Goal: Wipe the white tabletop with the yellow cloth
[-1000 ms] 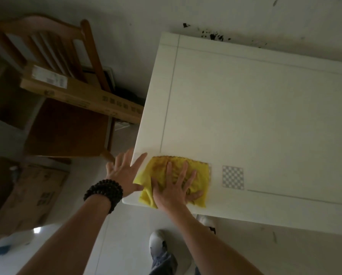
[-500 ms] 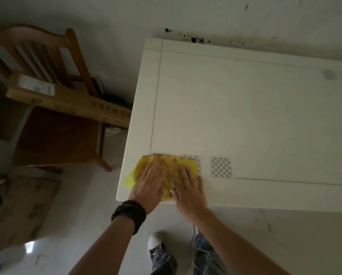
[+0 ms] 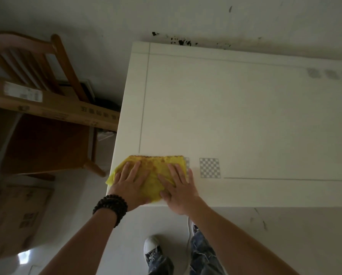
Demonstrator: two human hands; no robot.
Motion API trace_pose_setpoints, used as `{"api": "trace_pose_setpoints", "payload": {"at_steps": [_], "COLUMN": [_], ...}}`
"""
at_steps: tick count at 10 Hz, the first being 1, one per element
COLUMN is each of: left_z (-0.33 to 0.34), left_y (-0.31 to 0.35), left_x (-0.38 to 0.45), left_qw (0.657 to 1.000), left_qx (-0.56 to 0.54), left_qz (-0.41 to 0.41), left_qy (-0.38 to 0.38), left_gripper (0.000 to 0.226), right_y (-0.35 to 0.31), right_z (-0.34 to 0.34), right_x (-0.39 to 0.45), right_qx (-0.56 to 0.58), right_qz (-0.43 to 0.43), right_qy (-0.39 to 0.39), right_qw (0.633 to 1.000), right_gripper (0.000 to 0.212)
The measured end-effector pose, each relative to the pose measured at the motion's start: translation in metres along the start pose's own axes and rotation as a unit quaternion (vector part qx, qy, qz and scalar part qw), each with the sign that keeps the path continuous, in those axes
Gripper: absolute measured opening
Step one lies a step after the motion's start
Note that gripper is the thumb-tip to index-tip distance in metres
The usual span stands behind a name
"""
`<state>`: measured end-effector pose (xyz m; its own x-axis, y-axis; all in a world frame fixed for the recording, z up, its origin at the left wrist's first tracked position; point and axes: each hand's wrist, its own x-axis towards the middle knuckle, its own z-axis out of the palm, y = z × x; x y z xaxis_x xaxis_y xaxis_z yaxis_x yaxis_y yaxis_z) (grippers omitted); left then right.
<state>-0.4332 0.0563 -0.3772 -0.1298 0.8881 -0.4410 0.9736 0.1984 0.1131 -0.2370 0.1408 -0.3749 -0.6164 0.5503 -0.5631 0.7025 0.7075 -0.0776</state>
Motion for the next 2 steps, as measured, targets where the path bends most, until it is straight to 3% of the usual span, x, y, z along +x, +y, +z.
{"api": "trace_pose_setpoints", "payload": {"at_steps": [1,2], "left_z": [-0.024,-0.039], "left_y": [0.009,0.023], "left_x": [0.006,0.005], "left_qw": [0.997,0.987], "left_qx": [-0.073,-0.115], "left_qz": [-0.014,0.022], "left_qy": [0.027,0.112], "left_gripper": [0.088,0.069], "right_y": [0.001,0.012], "right_z": [-0.011,-0.032], "right_x": [-0.008,-0.029], "right_qx": [0.048,0.143], "right_qz": [0.000,0.018], "right_qy": [0.028,0.076], "right_qw": [0.998,0.987], "right_gripper": [0.058,0.063]}}
